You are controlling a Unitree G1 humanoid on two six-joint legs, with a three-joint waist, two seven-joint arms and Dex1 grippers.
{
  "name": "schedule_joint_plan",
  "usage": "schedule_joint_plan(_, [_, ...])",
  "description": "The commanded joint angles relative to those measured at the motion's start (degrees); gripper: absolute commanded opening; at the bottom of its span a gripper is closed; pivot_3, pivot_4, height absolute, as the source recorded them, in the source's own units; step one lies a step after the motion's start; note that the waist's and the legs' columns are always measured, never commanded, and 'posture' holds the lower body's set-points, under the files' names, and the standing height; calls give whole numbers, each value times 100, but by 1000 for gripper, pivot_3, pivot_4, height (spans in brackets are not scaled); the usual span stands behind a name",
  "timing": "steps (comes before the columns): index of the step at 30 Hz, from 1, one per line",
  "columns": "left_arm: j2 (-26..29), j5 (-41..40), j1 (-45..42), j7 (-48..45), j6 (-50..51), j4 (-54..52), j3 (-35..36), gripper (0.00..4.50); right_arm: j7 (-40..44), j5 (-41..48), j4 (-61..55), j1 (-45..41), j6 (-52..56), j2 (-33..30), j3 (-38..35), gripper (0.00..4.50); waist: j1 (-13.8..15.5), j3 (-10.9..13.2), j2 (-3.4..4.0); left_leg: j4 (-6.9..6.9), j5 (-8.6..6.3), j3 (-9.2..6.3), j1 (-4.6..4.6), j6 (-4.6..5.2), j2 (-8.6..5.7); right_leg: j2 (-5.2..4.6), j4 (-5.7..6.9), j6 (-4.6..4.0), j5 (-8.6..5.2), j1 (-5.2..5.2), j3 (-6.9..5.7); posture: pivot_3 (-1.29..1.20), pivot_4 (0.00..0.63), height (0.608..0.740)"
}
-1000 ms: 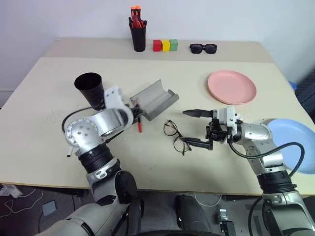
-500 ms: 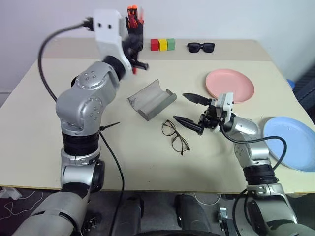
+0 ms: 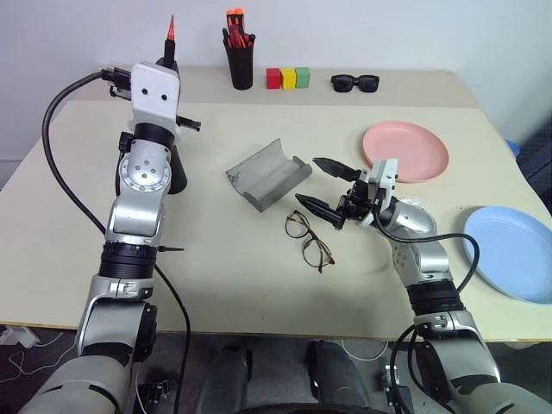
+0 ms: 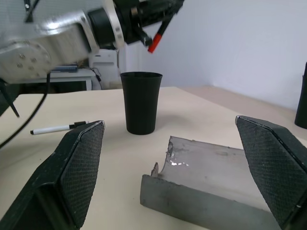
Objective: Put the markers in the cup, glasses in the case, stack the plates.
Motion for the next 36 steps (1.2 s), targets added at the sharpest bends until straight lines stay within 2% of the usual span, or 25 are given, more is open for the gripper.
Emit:
schedule_joint_plan(1, [41, 144, -126, 160, -437, 226, 224, 362, 34, 20, -62, -145, -122, 43, -52, 4500, -3, 0, 0, 0, 0, 0, 0, 0, 0, 0, 1, 0, 0, 0, 0, 0, 150, 740])
schedule_joint_plan(11, [111, 176, 64, 425, -850, 850, 604, 362, -13, -15, -152, -129, -86, 148, -21, 4500, -22, 0, 0, 0, 0, -1, 0, 0, 0, 0, 10, 0, 1, -7, 0, 0, 150, 740])
schedule_joint_plan(34, [-147, 210, 540, 521, -915, 789, 595, 362, -44, 71, -431, -4, 97, 84, -75, 4500, -23, 0, 0, 0, 0, -1, 1, 0, 0, 0, 17, 0, 1, -9, 0, 0, 150, 740])
schedule_joint_plan(35, [-172, 197, 578, 511, -906, 763, 589, 1132, -47, 73, -432, -12, 104, 81, -81, 4500, -23, 0, 0, 0, 0, -1, 1, 0, 0, 0, 17, 0, 1, -9, 0, 0, 150, 740])
schedule_joint_plan(36, [-197, 184, 632, 500, -893, 705, 583, 1461, -49, 73, -430, -20, 109, 78, -87, 4500, -25, 0, 1, 0, 0, -1, 1, 0, 0, 0, 17, 0, 1, -9, 0, 0, 150, 740])
